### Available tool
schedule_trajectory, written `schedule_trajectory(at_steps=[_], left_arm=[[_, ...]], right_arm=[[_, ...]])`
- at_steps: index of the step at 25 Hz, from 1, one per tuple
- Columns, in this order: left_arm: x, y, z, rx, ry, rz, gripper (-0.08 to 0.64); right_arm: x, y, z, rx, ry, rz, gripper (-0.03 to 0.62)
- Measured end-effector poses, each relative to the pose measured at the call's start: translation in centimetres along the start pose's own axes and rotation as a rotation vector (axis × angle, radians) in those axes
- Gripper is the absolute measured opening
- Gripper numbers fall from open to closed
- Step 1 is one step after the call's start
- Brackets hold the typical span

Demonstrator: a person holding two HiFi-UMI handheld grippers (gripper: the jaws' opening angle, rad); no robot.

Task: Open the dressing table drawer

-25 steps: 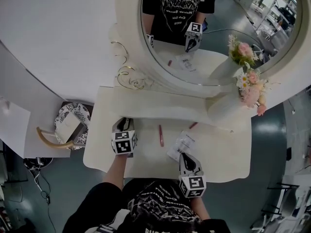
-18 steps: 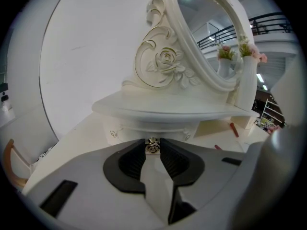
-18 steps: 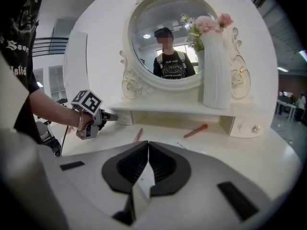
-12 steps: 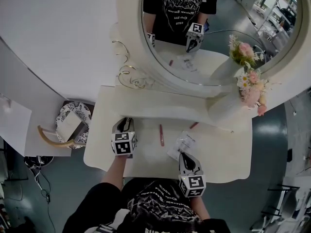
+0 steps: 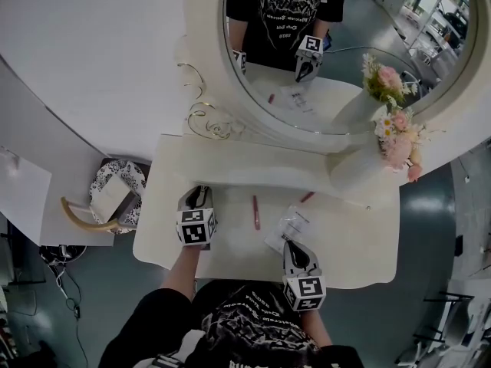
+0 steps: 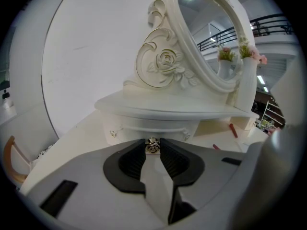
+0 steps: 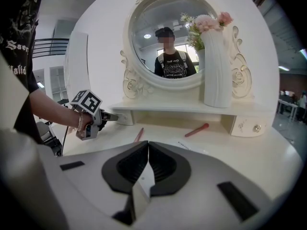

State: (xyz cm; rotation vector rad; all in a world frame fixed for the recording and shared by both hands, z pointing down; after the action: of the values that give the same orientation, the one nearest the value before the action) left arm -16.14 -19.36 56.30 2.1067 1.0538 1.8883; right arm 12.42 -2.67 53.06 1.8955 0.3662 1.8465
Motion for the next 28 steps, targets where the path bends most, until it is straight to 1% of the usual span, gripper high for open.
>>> schedule_trajectory(at_steps=[28], left_arm=[[0.70, -0.61, 0.23, -0.002, -0.004, -0.017, 0.103]], right_arm=[[-0.01, 0.06, -0.18, -0.029, -0.016, 0.006, 0.012]])
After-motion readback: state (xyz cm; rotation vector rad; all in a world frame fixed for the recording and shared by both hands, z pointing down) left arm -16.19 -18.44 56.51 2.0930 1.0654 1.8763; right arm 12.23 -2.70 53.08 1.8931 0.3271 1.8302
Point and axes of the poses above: the fingertips, and each gripper's own axes: y forward along the fingers, z to its right, x out of its underside, the point moved 8 cm from there along -y, backward along the fingers, and after that the axes turned 11 degrees about x, right-handed, at the moved point
